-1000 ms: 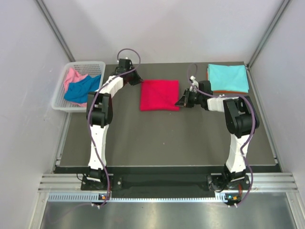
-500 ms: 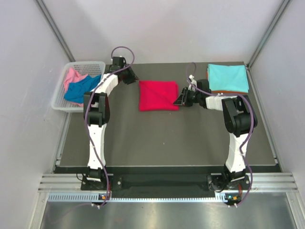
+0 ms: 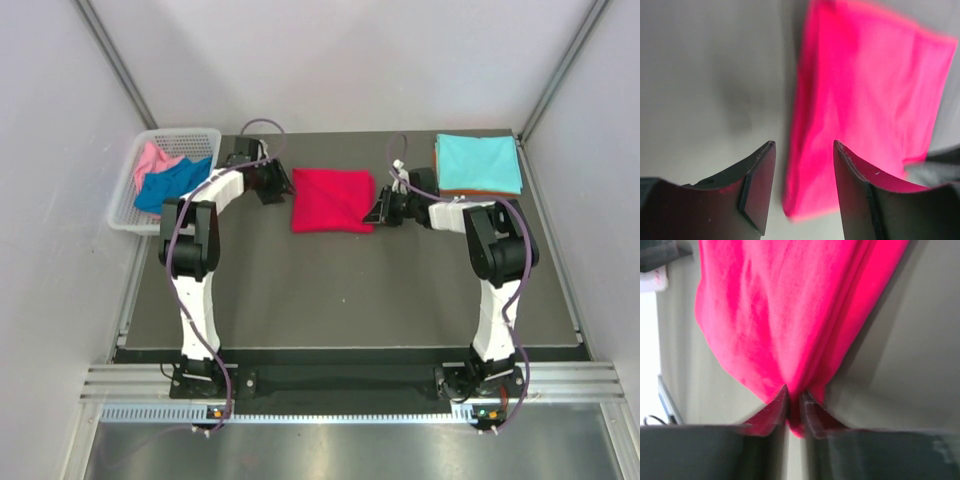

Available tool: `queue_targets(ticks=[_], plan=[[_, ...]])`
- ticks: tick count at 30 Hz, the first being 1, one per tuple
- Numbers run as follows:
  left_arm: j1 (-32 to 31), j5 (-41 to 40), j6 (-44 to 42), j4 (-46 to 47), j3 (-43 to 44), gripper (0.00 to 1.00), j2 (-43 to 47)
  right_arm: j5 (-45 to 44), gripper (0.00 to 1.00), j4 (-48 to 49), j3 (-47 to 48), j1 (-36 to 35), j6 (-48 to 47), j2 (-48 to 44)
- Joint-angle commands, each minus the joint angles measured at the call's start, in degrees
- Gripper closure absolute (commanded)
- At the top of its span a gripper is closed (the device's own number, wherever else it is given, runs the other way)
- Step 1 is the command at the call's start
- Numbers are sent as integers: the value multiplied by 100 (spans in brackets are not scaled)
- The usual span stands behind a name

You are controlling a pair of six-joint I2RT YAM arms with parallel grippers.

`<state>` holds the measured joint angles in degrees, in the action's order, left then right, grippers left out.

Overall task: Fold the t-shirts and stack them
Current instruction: Fold the tshirt

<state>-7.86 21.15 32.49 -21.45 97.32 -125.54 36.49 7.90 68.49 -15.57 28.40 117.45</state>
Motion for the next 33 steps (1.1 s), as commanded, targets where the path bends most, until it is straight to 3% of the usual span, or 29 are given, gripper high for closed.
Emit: queue_targets(ticks=[1,3,10,12,16,19,21,28,33], plan=[[-453,22,-164,98,-756,46,942,-45,95,298,-334,-183,-45,-433],[-707,-207,-103,1,-1275,46,1205,-150,100,387,-590,-218,-45,-722],[-1463,-1147,-67,-456,-2216,48,2085,-730,99,835,-2301,-376,51,-1873],[-1648,-1270,-6,-378,-2531,49,2409,-862,95,985,-2655,-438,173,-2234],[-1737,-964,152,35,-2928,50,2701,-1003,72,1126,-3307,-455,385,-2683],[-1737,-850,214,115,-3122,52,2684,-1126,60,732,-3176,-438,307,-2964],[-1737,-674,223,385,-3306,52,2736,-1240,58,285,-2878,-394,87,-3017],[-1816,-418,100,765,-3816,53,2903,-1153,55,-613,-1709,63,-581,-2789],[-1816,-576,55,835,-3878,55,2570,-855,54,-773,-750,371,-810,-2078]])
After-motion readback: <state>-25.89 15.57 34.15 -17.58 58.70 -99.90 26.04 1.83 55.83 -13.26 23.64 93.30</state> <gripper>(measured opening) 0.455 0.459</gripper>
